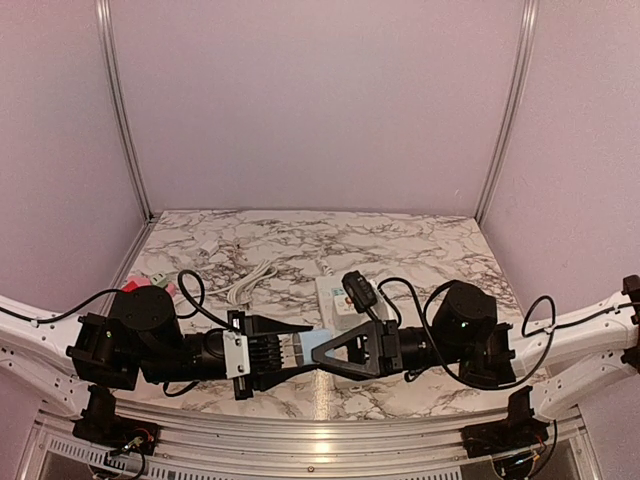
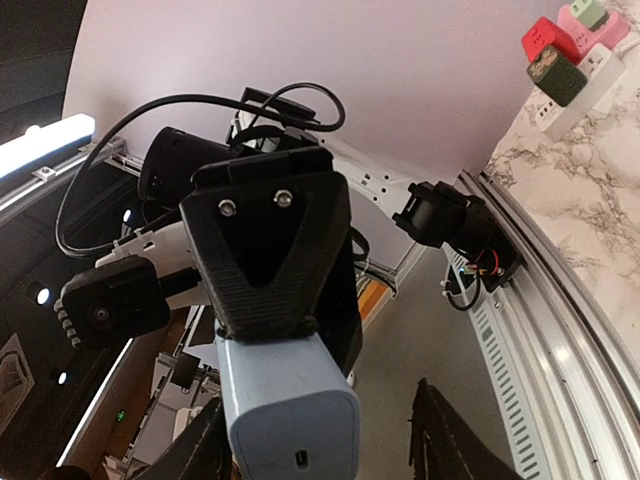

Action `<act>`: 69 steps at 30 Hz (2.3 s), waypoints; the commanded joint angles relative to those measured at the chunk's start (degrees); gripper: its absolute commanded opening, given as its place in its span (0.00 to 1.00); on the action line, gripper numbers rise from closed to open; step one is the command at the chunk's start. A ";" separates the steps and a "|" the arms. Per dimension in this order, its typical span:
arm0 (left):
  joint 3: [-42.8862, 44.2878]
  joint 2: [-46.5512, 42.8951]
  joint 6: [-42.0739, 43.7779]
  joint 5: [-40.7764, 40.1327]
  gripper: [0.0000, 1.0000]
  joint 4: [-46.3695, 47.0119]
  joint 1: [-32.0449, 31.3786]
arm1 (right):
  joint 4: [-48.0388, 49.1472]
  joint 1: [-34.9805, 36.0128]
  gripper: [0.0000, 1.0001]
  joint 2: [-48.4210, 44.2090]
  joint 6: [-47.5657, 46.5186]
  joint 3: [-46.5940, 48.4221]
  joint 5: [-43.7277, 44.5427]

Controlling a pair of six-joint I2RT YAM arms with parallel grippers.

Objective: Insert the plug
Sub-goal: Pass from the left arm to the right, then insert the plug into the socket slot.

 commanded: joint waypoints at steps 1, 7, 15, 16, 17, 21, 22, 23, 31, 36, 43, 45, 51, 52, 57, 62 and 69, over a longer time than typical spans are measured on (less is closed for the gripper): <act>-0.87 -1.74 1.32 0.82 0.00 3.52 -0.31 | 6.63 -0.38 0.53 0.77 2.82 2.42 -2.55; -1.93 -2.59 1.19 0.94 0.00 3.57 -0.31 | 7.99 -0.55 0.49 0.63 2.93 2.47 -3.15; -1.97 -2.47 1.48 1.30 0.00 3.61 -0.31 | 9.81 -0.62 0.43 2.28 3.99 2.67 -4.04; -1.97 -2.47 1.43 1.48 0.00 3.61 -0.31 | 10.48 -0.63 0.42 2.55 4.40 2.63 -4.11; -1.96 -2.41 1.46 1.71 0.00 3.61 -0.31 | 11.08 -0.72 0.42 2.74 4.81 2.58 -4.12; -2.06 -2.29 1.44 2.24 0.00 3.61 -0.31 | 12.41 -1.03 0.42 3.15 5.73 2.51 -4.19; -2.12 -2.25 1.43 2.25 0.00 3.61 -0.31 | 12.44 -1.07 0.42 3.17 5.73 2.53 -4.17; -2.15 -2.30 1.41 2.38 0.00 3.61 -0.31 | 12.45 -1.15 0.41 3.17 5.73 2.54 -4.11; -2.63 -2.20 0.95 2.83 0.00 3.61 -0.26 | 12.19 -1.50 0.27 3.57 6.03 1.93 -3.79; -2.58 -2.06 0.27 2.19 0.15 3.61 -0.31 | 12.79 -1.62 0.00 4.21 6.34 2.01 -4.36; -2.46 -2.82 -2.39 -2.99 0.87 3.61 -0.31 | 6.52 -2.30 0.00 1.15 4.19 1.99 -3.06; -2.59 -3.55 -3.64 -4.40 0.93 3.61 -0.31 | 2.77 -2.72 0.00 -0.80 2.86 2.10 -2.05; -2.95 -6.68 -10.17 -11.73 0.99 3.34 -0.31 | -20.50 -4.20 0.00 -8.00 -4.19 5.72 4.33; -3.10 -7.37 -11.14 -13.22 0.99 3.12 -0.31 | -25.23 -4.30 0.00 -9.26 -5.24 6.58 6.04; -3.71 -10.12 -15.23 -19.95 0.99 0.64 -0.31 | -43.93 -5.46 0.00 -14.06 -7.76 9.30 14.83; -5.32 -11.91 -17.96 -22.40 0.99 -1.00 -0.31 | -59.25 -5.49 0.00 -14.77 -8.75 12.29 24.13; -6.94 -13.39 -20.31 -24.98 0.99 -2.17 -0.31 | -68.07 -5.48 0.00 -9.76 -8.12 13.96 28.98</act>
